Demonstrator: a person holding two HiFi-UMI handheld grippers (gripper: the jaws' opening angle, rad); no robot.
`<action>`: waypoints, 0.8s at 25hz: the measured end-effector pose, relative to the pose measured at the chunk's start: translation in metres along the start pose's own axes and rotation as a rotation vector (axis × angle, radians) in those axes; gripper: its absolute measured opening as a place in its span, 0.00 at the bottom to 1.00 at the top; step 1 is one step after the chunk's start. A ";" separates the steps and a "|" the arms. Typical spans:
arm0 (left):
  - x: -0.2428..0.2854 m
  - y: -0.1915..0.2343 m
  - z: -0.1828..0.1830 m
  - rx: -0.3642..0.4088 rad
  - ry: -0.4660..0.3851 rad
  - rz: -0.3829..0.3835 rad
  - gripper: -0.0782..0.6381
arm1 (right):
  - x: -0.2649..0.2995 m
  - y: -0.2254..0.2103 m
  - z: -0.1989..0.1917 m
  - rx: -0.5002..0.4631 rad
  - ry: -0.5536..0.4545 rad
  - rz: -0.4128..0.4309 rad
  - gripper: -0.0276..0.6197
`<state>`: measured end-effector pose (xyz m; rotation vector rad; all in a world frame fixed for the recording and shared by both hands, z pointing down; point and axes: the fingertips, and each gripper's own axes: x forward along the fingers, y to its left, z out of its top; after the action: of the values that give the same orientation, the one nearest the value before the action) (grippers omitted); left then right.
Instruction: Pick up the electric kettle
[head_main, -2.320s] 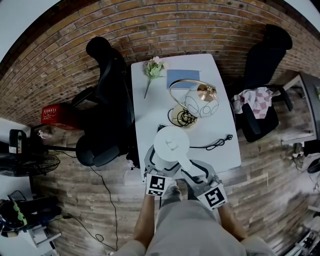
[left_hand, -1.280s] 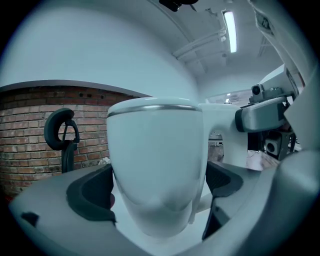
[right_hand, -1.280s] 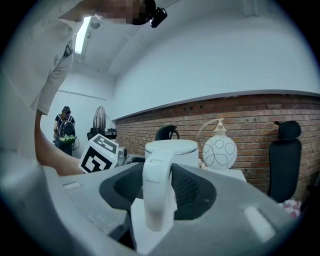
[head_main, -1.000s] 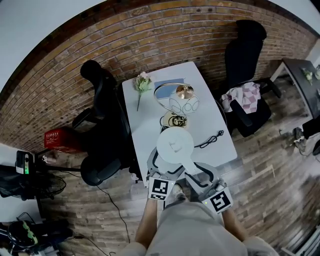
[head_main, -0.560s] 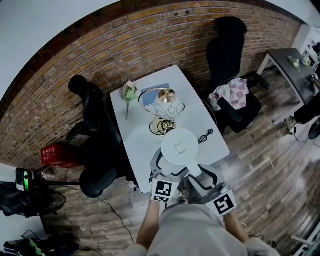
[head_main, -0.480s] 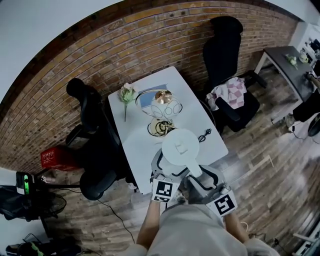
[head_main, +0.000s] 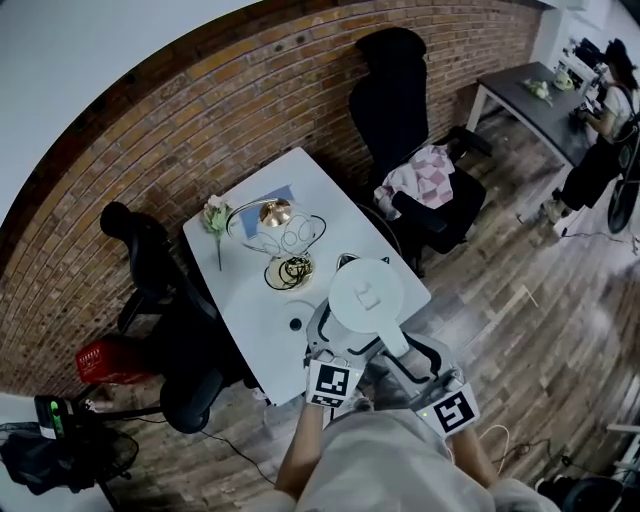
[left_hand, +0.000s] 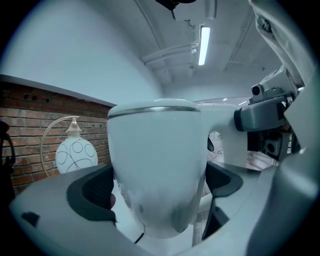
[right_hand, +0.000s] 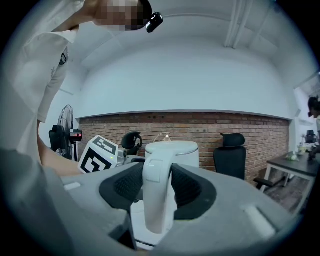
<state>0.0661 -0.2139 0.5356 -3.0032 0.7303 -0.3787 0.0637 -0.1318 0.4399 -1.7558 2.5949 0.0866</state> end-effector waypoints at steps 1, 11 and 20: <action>0.005 -0.006 0.002 0.003 -0.002 -0.018 0.91 | -0.005 -0.005 -0.001 0.000 0.007 -0.017 0.32; 0.045 -0.056 0.021 0.035 -0.016 -0.189 0.91 | -0.044 -0.039 0.002 -0.005 0.029 -0.190 0.32; 0.064 -0.091 0.033 0.056 -0.026 -0.289 0.91 | -0.073 -0.056 0.004 -0.005 0.052 -0.294 0.32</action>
<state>0.1703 -0.1636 0.5257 -3.0563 0.2763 -0.3596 0.1427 -0.0850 0.4360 -2.1436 2.3374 0.0462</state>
